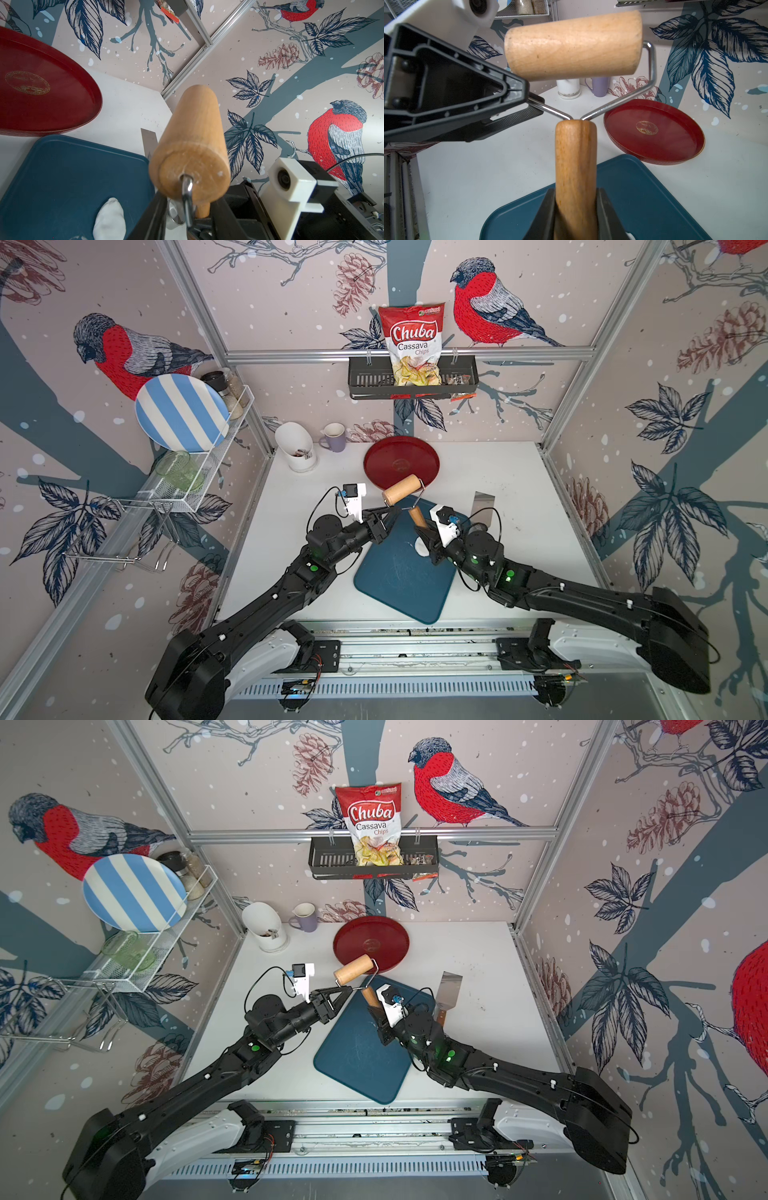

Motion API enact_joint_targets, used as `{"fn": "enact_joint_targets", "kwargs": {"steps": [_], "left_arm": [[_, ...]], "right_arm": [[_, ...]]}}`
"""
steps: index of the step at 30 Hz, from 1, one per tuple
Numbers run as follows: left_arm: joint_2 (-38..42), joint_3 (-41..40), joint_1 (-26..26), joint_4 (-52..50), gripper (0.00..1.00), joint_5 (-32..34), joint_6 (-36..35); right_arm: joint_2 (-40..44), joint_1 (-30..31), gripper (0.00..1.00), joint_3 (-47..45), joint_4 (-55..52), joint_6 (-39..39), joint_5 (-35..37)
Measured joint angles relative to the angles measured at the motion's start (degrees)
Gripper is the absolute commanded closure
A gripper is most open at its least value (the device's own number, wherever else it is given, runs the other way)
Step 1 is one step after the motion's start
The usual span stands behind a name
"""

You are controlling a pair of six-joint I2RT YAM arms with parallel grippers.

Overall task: Roll out the dumpling wrappers from the dough
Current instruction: Pick up the rolling pin from the center of the board.

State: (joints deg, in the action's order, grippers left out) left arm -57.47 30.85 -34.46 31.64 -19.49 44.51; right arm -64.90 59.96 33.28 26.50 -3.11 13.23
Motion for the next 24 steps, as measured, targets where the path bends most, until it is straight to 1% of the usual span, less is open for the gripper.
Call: {"fn": "enact_joint_targets", "kwargs": {"steps": [2, 8, 9, 13, 14, 15, 16, 17, 19, 20, 21, 24], "left_arm": [[0.0, 0.0, -0.2, 0.2, 0.76, 0.0, 0.0], [0.2, -0.1, -0.5, 1.6, 0.99, -0.5, 0.4], [0.2, -0.1, -0.7, 2.1, 1.00, -0.4, 0.2], [0.2, -0.1, -0.8, 2.3, 1.00, -0.2, 0.3], [0.2, -0.1, -0.8, 2.3, 1.00, -0.2, 0.3], [0.3, -0.1, -0.8, 2.4, 1.00, -0.2, 0.3], [0.4, -0.1, -0.8, 2.4, 1.00, -0.2, 0.3], [0.5, -0.1, -0.8, 2.4, 1.00, -0.2, 0.3], [1.0, -0.2, -0.9, 2.2, 1.00, 0.1, 0.0], [1.2, -0.5, -0.9, 2.0, 1.00, 0.1, 0.0], [1.5, -0.8, -0.9, 1.9, 1.00, 0.1, 0.0], [2.9, -2.2, -0.9, 1.9, 1.00, 0.2, -0.4]], "right_arm": [[0.0, 0.1, 1.00, 0.0, 0.0, 0.0, 0.0], [-0.2, 0.5, 1.00, 0.1, 0.0, -1.0, -0.2], [-0.2, 0.5, 1.00, 0.1, 0.0, -1.2, -0.2], [-0.2, 0.6, 1.00, 0.2, 0.2, -1.4, -0.2], [-0.2, 0.6, 0.96, 0.2, 0.2, -1.6, -0.2], [-0.1, 0.7, 0.85, 0.2, 0.2, -1.8, -0.2], [0.0, 0.7, 0.67, 0.2, 0.2, -2.3, -0.2], [0.1, 0.7, 0.55, 0.2, 0.2, -2.9, -0.2], [0.6, 0.7, 0.34, 0.3, 0.3, -3.7, -0.2], [1.0, 0.7, 0.28, 0.3, 0.7, -4.4, -0.2], [1.6, 0.7, 0.25, 0.3, 1.0, -5.0, 0.0], [3.9, 0.1, 0.24, -0.1, 1.3, -8.0, 0.4]]}}
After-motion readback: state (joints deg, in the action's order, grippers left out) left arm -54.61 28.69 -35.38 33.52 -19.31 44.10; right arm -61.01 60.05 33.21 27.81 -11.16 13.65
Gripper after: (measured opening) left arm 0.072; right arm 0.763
